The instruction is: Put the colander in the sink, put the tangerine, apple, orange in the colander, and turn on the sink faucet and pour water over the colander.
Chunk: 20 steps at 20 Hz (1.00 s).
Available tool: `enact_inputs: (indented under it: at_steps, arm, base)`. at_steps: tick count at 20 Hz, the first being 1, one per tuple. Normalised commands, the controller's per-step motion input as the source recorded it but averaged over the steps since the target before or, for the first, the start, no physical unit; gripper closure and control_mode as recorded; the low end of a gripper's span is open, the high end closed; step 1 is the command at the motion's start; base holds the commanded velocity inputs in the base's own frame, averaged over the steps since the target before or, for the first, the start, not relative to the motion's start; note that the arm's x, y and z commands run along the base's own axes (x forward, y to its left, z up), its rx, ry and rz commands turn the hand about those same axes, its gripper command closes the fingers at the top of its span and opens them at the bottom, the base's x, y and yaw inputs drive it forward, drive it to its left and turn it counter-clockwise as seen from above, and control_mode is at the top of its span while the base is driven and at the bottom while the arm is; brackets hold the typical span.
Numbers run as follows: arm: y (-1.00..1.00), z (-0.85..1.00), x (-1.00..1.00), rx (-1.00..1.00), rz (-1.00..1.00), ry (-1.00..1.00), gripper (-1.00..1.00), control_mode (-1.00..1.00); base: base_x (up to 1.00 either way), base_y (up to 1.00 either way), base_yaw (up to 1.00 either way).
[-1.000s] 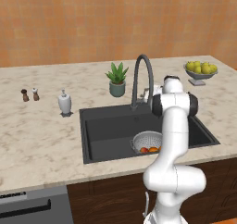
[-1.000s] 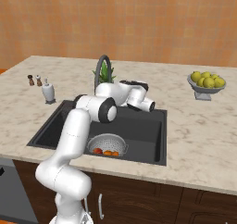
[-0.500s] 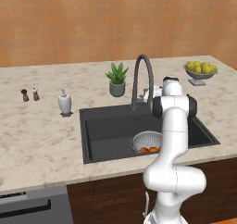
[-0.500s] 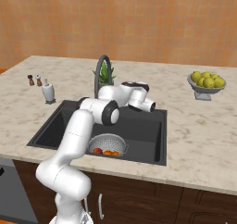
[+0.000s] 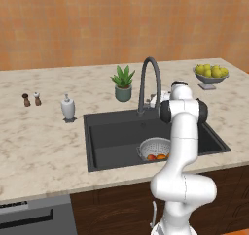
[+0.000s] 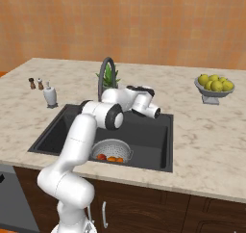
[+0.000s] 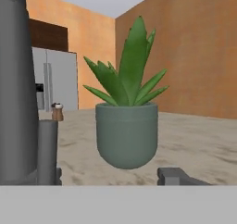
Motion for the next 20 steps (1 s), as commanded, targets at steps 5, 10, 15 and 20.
enact_inputs:
  at_steps: [5, 10, 15, 20]
  arm:
    - [-0.07, 0.11, 0.0, 0.0, -0.09, 0.03, 1.0, -1.0]
    - [-0.16, 0.23, 0.0, 0.01, -0.07, 0.01, 1.0, -1.0]
    - [-0.2, 0.26, 0.0, 0.02, -0.05, 0.02, 1.0, -1.0]
    - [-0.35, 0.3, 0.0, 0.06, -0.01, 0.07, 1.0, -1.0]
  base:
    - [0.0, 0.0, 0.0]
    - [0.0, 0.0, 0.0]
    - [0.0, 0.0, 0.0]
    - [0.0, 0.0, 0.0]
